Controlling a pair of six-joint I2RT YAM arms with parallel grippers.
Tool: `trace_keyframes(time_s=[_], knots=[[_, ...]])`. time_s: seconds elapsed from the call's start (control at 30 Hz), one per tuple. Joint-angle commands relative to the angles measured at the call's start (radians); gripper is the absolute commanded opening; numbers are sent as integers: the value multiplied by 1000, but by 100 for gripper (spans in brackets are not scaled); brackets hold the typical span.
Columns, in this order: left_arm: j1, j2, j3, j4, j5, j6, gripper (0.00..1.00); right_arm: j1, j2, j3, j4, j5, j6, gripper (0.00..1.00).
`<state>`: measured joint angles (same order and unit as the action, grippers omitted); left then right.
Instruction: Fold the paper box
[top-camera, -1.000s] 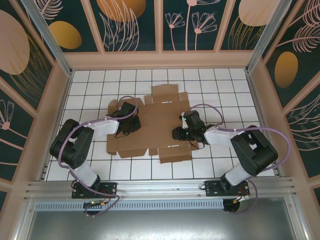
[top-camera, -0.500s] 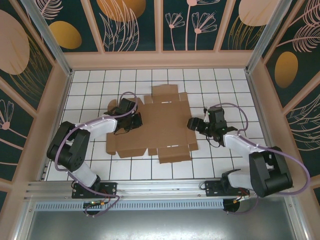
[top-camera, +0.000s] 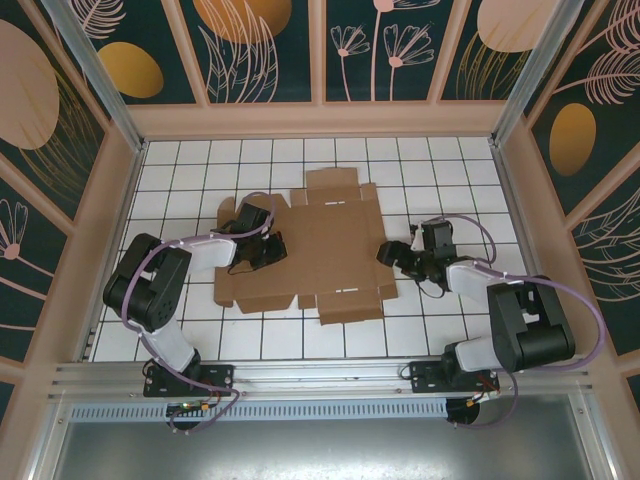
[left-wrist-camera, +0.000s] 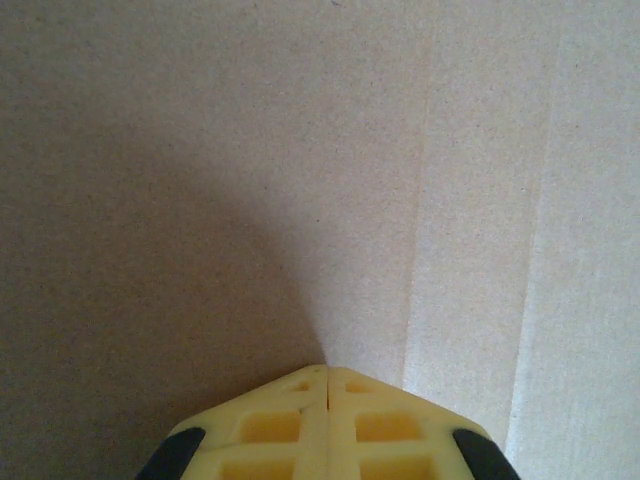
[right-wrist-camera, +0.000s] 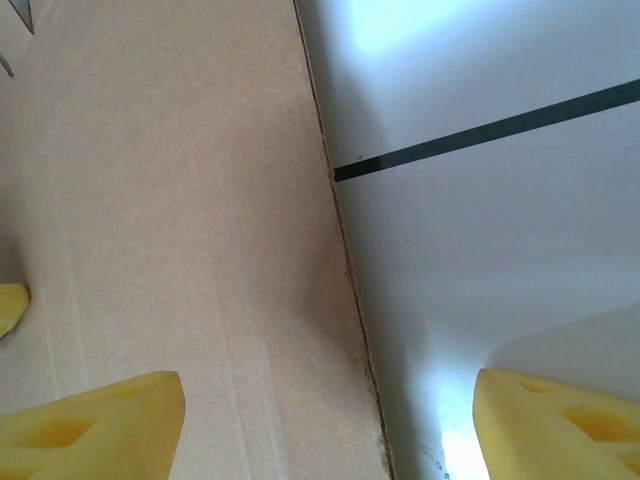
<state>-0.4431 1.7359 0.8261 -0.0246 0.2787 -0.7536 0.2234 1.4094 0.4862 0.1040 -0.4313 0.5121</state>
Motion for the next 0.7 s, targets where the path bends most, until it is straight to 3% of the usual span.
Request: trace_keyframes(time_s=[0.0, 0.1, 0.4, 0.53, 0.67], knots=[[4, 65, -51, -42, -15, -10, 0, 17, 118, -6, 154, -218, 36, 76], [4, 66, -53, -42, -18, -11, 0, 18, 169, -14, 241, -320, 86, 75], [5, 48, -51, -44, -22, -4, 0, 13, 234, -52, 383, -385, 157, 63], [4, 47, -62, -33, -13, -11, 0, 13, 254, -46, 356, -347, 135, 54], [4, 37, -60, -32, -9, -10, 0, 12, 243, -43, 358, -348, 130, 38]])
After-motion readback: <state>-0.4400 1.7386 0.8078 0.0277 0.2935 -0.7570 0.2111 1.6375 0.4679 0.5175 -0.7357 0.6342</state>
